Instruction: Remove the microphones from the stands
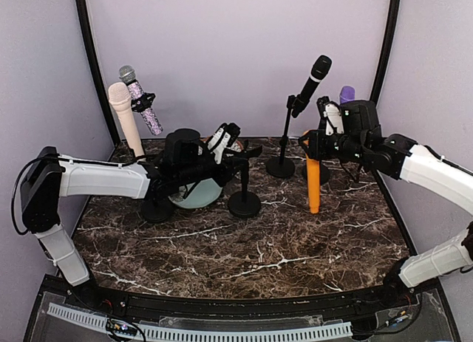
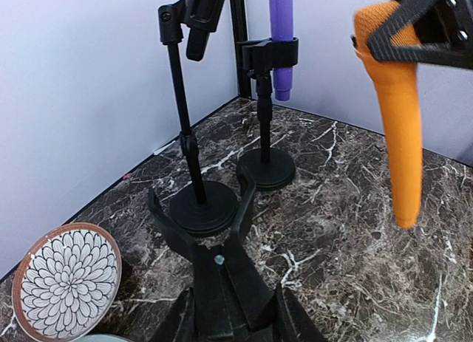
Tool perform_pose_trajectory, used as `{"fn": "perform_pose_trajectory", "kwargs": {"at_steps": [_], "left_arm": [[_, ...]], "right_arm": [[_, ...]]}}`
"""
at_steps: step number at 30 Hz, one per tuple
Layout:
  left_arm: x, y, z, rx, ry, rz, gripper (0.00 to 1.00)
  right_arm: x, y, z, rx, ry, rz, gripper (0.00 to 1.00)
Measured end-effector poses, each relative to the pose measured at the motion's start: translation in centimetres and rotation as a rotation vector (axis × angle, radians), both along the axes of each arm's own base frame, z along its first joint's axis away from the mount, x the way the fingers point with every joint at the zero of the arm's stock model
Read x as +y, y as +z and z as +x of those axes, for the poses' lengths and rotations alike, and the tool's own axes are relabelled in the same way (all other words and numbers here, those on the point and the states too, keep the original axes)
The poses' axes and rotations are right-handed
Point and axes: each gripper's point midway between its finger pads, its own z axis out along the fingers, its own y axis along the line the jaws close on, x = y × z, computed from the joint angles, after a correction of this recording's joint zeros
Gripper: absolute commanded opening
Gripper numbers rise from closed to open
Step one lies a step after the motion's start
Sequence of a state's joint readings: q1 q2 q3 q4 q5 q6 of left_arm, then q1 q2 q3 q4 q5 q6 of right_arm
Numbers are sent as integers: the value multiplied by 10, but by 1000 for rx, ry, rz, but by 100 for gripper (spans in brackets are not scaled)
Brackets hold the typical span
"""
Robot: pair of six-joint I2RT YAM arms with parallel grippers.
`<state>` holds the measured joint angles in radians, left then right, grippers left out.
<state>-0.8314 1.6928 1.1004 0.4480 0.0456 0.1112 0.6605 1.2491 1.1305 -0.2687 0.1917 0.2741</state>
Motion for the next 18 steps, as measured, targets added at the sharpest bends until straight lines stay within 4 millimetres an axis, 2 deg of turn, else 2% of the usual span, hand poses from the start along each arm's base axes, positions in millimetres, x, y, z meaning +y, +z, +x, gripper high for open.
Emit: {"fn": "perform_pose_trajectory", "kwargs": {"at_steps": [3,8,13,17,18], "left_arm": [[4,1,17,-2,18,-5,16],[4,2,46,-18,37,-7,16],[2,3,65,-31,46,-5,21],[0,3,72,-37,49,-4,38],[0,3,72,-37,50,-3,47]], "right_arm": [[1,-27,-10,115,27,21,35],[15,-75,-40,334,114,81,34],[27,-97,-60,499,154,151,32],[32,-116,-74,612,165,201,31],[32,-123,-78,645,160,206,31]]}}
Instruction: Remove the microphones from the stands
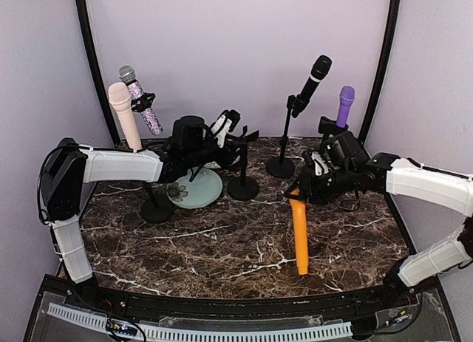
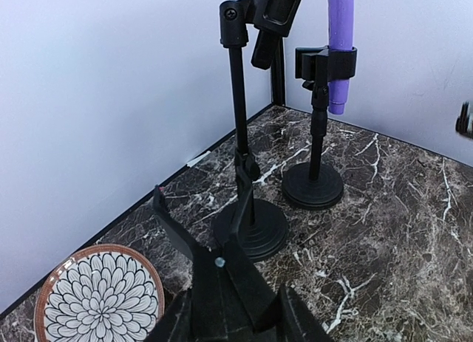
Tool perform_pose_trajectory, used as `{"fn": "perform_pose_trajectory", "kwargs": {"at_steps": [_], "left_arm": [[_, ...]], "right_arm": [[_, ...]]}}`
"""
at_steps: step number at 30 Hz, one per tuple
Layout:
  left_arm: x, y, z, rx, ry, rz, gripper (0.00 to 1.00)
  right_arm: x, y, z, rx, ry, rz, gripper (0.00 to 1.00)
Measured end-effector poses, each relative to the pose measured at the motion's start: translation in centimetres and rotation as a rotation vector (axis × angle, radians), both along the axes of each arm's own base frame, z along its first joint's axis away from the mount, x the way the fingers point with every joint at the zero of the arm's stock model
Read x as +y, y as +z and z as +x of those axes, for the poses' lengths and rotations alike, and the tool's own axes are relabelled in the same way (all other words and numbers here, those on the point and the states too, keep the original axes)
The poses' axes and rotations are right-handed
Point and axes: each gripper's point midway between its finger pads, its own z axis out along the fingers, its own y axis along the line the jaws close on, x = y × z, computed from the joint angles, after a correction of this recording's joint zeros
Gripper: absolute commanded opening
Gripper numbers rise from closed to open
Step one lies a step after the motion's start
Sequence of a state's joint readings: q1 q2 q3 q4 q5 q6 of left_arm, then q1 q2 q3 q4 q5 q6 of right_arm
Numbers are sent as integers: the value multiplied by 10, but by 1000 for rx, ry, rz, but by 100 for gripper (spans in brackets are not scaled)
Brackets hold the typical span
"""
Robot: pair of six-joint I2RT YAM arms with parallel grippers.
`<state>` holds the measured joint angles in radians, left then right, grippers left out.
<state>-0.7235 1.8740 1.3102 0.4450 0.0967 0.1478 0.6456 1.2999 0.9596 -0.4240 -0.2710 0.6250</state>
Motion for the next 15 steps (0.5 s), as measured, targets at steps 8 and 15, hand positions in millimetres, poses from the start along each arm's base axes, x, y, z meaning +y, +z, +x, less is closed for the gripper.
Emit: {"fn": "perform_pose_trajectory", "kwargs": {"at_steps": [8,15], "left_arm": [[-2,3,-2,-7,-21,-2,84],[5,23,-16,-11,-39,-36,89]], "right_arm": [[-2,-60,-26,220,-35,-36,33],[-3,-93,-31,314,-76,-79,37]]}}
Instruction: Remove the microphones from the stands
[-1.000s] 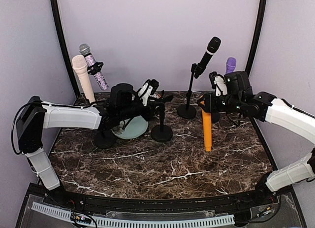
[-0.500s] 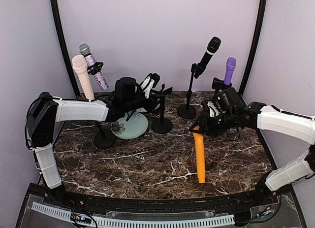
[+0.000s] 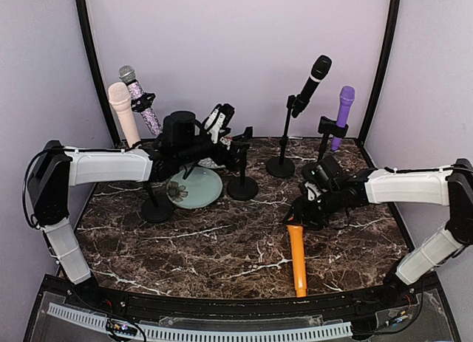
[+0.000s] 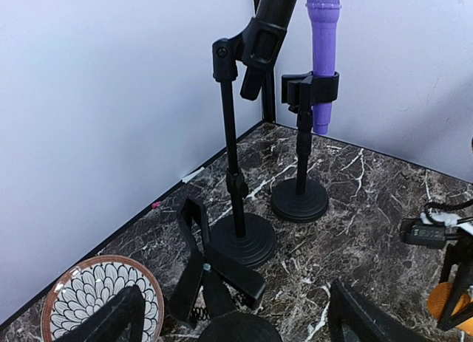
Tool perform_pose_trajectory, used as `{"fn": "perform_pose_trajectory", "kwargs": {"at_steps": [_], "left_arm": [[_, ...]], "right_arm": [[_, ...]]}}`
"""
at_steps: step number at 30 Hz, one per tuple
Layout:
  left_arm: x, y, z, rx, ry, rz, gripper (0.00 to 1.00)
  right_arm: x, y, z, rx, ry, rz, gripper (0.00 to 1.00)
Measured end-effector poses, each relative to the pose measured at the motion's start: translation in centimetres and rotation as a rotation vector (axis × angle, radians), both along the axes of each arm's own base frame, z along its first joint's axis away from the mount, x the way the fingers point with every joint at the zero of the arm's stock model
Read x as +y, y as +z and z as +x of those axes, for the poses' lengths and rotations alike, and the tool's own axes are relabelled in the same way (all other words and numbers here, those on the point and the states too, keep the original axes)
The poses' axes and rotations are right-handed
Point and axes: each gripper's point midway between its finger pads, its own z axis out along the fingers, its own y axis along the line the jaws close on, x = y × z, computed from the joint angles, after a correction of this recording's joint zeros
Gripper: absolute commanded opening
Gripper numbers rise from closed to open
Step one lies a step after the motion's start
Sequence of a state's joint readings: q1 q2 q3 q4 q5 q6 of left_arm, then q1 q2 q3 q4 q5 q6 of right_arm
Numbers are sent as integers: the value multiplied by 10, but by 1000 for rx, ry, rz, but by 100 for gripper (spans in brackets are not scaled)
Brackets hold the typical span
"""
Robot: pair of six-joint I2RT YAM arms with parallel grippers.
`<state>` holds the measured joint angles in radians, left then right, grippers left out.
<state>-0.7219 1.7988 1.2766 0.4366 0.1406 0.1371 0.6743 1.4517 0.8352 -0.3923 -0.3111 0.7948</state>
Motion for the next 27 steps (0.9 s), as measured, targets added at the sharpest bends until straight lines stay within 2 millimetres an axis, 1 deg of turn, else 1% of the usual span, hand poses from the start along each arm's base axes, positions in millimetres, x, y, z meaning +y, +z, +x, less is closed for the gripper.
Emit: {"fn": "perform_pose_trajectory", "kwargs": {"at_steps": [4,7,10,14,19,23,27], "left_arm": [[13,22,-18,0,-3,-48,89],[23,31,-31,17,-7,-83,89],[31,29,-41,49,-6,-103,89],[41,18,-52,103,4,-110,89],[51,7,-63,155,17,-111,89],[55,8,-68,174,21,-118,89],[57,12,-70,175,22,-128,89]], "right_arm": [[-4,-17,2,32,-29,-46,40],[-8,-30,1,51,-47,-100,42],[-11,-38,1,61,-54,-151,45],[-15,-44,5,61,-72,-218,48],[-23,-47,13,40,-108,-291,57],[-29,-50,20,11,-140,-339,65],[-33,-53,22,3,-162,-368,72]]}}
